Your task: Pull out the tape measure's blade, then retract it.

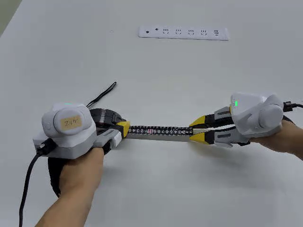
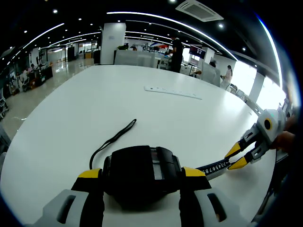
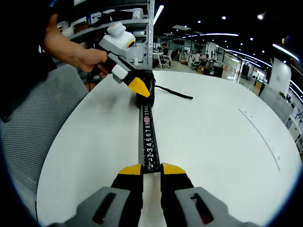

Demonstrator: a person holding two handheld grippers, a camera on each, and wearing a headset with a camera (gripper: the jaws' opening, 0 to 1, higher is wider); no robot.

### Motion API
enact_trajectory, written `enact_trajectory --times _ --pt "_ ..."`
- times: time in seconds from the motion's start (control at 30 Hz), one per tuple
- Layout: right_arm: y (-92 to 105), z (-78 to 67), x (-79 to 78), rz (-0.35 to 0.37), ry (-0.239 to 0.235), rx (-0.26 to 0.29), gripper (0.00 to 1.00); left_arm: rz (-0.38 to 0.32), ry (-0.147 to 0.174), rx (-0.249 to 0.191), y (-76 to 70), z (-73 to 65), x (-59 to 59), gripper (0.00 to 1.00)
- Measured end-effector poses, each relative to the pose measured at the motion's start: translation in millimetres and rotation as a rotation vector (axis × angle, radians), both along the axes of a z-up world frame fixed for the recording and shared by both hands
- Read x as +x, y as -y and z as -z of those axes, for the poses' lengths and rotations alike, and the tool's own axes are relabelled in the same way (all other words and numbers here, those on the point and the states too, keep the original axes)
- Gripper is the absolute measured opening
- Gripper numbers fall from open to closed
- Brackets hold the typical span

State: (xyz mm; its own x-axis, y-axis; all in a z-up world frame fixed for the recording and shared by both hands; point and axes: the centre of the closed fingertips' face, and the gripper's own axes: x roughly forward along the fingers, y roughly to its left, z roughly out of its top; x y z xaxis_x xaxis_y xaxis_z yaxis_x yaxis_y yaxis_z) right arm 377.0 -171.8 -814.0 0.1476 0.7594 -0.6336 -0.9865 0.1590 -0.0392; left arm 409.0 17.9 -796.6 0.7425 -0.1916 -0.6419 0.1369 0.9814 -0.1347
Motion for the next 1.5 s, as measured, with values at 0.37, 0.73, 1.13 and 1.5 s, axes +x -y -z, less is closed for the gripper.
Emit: enact_trajectory --times 0.37,0.73,1.13,1.5 --pt "-6.2 3.8 4.6 -0.004 0.003 0.009 0.11 -0.003 -0.001 -0.004 -0.9 0.7 0.6 0.61" --pt "-16.7 5.6 4.9 -0.012 0.000 0.022 0.11 -0.001 -0.002 -0.003 0.0 1.1 -0.1 0.61" --pt "-27.2 4.2 3.1 -0.018 -0.003 0.034 0.11 -0.002 -0.004 -0.006 2.4 1.7 -1.5 0.61" --pt "-35.5 4.1 2.5 -0.021 -0.006 0.047 0.11 -0.002 -0.006 -0.008 4.5 1.9 -3.3 0.61"
